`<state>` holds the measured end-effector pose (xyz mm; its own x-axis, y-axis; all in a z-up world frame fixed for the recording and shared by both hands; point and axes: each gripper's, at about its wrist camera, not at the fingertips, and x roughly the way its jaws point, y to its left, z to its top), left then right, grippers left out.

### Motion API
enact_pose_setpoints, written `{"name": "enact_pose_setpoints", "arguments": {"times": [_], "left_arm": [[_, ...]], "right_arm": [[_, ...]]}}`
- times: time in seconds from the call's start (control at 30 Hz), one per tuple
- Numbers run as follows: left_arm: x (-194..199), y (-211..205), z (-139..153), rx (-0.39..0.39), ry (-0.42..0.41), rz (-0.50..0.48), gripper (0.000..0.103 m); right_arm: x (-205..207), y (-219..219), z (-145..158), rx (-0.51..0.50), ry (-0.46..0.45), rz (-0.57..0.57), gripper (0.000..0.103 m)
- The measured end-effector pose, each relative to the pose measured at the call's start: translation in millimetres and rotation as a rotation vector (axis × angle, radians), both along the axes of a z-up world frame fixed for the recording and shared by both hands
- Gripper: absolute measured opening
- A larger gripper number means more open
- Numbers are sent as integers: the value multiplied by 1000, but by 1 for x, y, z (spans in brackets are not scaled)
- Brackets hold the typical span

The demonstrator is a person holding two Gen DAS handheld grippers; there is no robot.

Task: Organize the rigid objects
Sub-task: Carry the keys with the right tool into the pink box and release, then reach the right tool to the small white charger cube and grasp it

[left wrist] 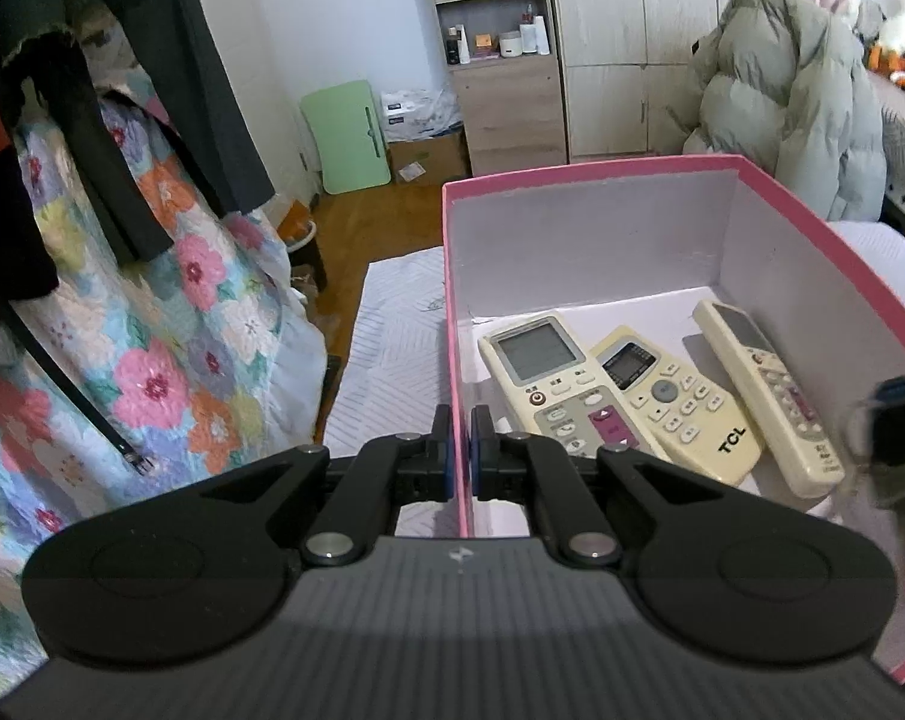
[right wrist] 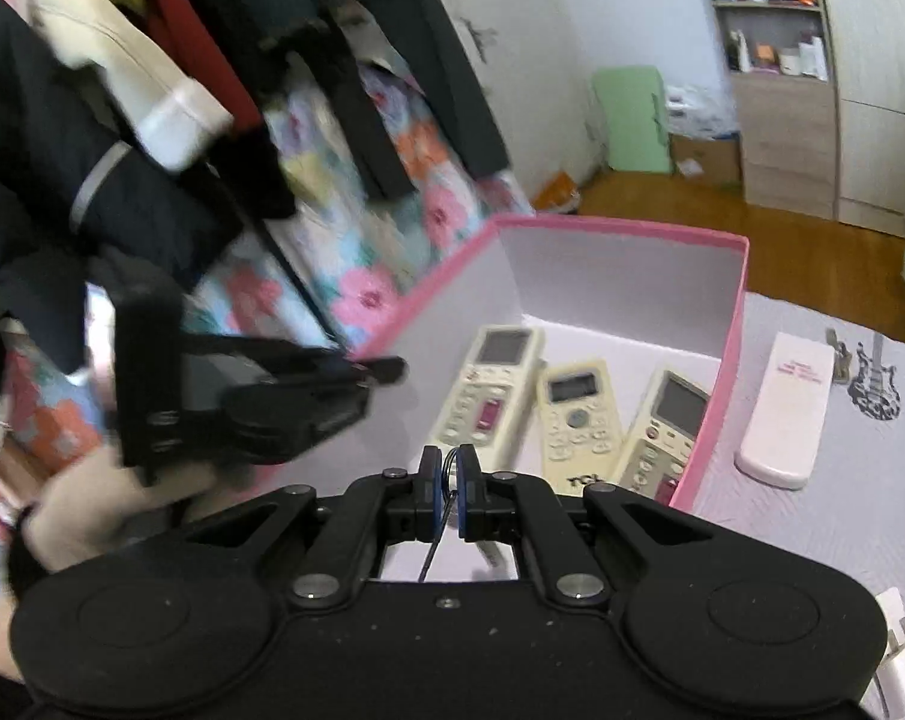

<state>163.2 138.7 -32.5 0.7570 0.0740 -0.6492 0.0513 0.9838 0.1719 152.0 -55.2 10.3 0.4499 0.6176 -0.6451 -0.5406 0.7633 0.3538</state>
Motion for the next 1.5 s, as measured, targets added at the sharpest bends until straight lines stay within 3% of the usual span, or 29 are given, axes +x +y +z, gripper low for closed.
{"name": "enact_pose_setpoints", "arguments": {"times": [0.17,0.3,0.47,0.63,0.87,1.0,1.07,1.2,1.33,1.5], "left_arm": [[0,-1,0,9,1,-11,4],[0,-3,0,20,-2,-12,5],[0,-3,1,21,-1,-14,5],[0,-1,0,10,-11,-16,5],[-2,0,0,2,-16,-19,5],[0,-13,-2,109,-2,-33,6],[0,-19,-3,149,-2,-41,7],[0,-19,-3,150,0,-36,7],[-1,-20,-3,158,-1,-37,8],[-1,-20,-3,143,-2,-25,8]], "right_arm": [[8,15,-4,-84,-22,-58,13],[13,-5,8,11,20,-98,22],[0,-51,27,34,-18,-189,33],[-18,-114,18,72,42,-299,36],[-38,-177,-11,-50,108,-431,37],[-41,-176,-17,-334,34,-315,38],[-38,-176,-22,-419,16,-245,39],[-24,-177,-35,-467,35,-129,48],[-7,-177,-56,-547,61,-35,48],[18,-183,-70,-535,117,10,50]]}}
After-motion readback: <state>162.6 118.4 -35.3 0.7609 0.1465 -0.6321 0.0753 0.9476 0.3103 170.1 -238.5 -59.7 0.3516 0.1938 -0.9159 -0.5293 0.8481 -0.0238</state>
